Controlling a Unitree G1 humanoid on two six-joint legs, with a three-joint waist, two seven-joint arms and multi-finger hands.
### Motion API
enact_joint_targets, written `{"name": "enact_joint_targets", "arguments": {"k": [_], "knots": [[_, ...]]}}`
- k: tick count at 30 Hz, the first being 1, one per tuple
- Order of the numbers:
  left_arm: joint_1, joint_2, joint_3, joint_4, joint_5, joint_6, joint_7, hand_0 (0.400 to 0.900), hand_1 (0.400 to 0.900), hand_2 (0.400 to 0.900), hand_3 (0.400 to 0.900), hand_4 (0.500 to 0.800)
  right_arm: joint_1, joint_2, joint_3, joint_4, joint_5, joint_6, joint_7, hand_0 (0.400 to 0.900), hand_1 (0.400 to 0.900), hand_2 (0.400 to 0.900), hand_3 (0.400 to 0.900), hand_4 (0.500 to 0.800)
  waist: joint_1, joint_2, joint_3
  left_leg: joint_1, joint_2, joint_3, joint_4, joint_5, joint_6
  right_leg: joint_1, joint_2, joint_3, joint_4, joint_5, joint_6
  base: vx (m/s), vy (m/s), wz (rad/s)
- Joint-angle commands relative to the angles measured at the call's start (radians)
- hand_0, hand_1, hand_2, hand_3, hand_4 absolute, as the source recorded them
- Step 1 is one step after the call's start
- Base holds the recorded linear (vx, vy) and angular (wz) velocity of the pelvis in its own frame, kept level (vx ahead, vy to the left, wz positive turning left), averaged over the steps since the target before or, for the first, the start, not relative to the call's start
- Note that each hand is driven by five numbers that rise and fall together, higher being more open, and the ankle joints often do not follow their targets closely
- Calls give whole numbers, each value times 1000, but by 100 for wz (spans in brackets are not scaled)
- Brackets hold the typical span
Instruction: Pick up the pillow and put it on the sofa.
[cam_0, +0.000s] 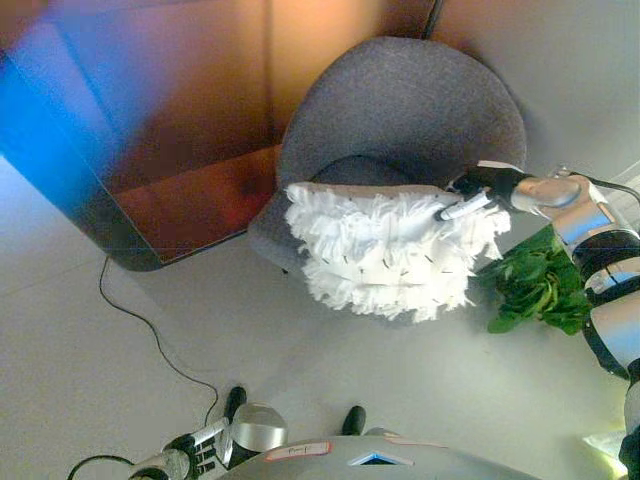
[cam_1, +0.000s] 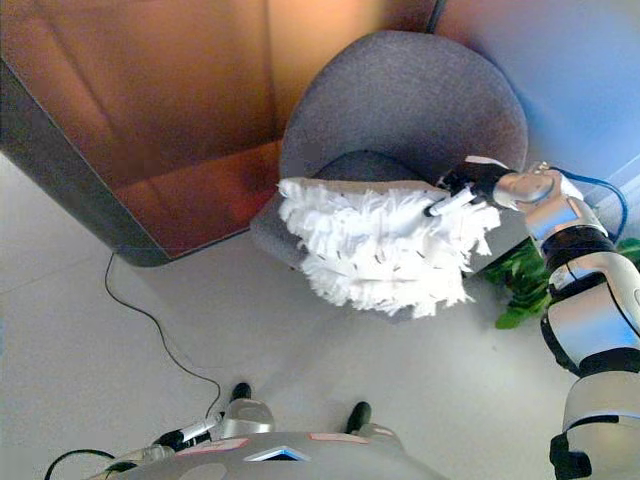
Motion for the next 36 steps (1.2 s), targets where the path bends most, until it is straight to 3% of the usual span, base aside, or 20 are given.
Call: {"name": "enact_joint_targets", "arguments": {"k": [1,6,12,14,18,25,36], "knots": [[18,69,-57,44,69,-41,-24,900,900,900,900,800,-310,-86,-32,62,75,-32,-34,400,400,400,400,500,52,-26,-45,-52,80,10,74,114,-1,-37,-67,-27,134,-108,31,104,-184,51],[29,64,-56,40,85,-71,-53,900,900,900,900,800,-331,-125,-47,133,100,34,-21,400,400,400,400,500,64,19,-30,-88,124,22,36,218,-31,-63,-47,-68,140,-126,10,20,-103,46],[19,36,-75,23,54,-98,-83,900,900,900,900,800,-373,-173,-55,196,92,69,-87,400,400,400,400,500,60,89,-9,-128,119,39,-29,288,-47,-127,-73,-98,152,-138,5,-128,29,32],[28,26,-77,14,47,-102,-77,900,900,900,900,800,-370,-190,-64,210,40,78,-133,900,900,900,900,800,56,99,-13,-129,117,45,-33,305,-50,-125,-83,-104,154,-144,4,26,53,12],[47,15,-84,8,55,-99,-81,900,900,900,900,800,-363,-226,-66,233,-45,95,-182,900,900,900,900,800,53,107,-28,-111,103,42,-37,306,-58,-93,-89,-101,149,-174,9,112,18,10],[63,9,-101,11,50,-90,-100,900,900,900,900,800,-377,-265,-26,240,-111,127,-183,900,900,900,900,800,42,121,-41,-113,97,50,-24,336,-56,-66,-89,-109,130,-157,-1,41,38,-5],[73,16,-99,28,53,-70,-127,900,900,900,900,800,-347,-336,-44,236,-154,194,-303,900,900,900,900,800,9,90,-68,-105,89,61,21,348,-61,-2,-86,-90,79,-144,4,46,10,-11]]}}
